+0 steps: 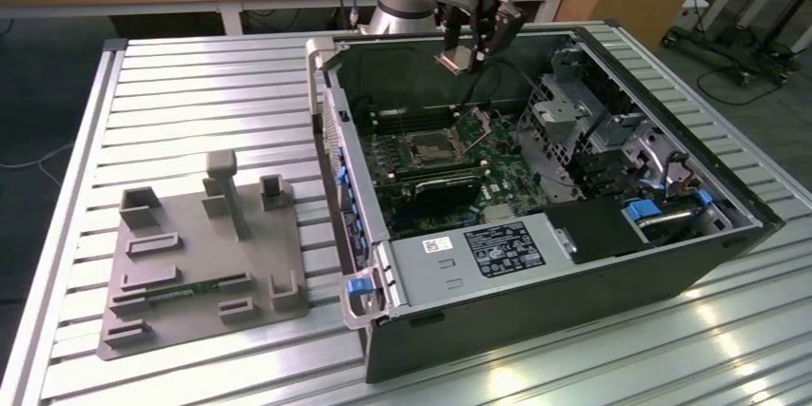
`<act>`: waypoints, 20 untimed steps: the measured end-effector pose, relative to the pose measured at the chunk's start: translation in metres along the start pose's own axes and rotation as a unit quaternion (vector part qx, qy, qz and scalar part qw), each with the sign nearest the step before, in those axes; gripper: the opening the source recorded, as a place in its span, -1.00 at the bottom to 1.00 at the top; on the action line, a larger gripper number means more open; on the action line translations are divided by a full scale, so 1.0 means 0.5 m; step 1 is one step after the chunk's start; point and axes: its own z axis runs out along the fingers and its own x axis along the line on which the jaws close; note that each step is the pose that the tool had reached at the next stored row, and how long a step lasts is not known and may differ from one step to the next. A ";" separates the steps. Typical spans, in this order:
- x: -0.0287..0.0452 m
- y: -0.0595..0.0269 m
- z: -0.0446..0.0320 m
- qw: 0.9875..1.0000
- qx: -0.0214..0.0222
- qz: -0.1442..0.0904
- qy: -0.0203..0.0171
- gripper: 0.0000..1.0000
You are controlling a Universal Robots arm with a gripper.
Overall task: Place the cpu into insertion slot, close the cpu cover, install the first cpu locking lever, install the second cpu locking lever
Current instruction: 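Place the cpu into insertion slot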
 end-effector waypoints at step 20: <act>0.003 -0.009 0.003 0.997 -0.001 0.071 -0.006 0.08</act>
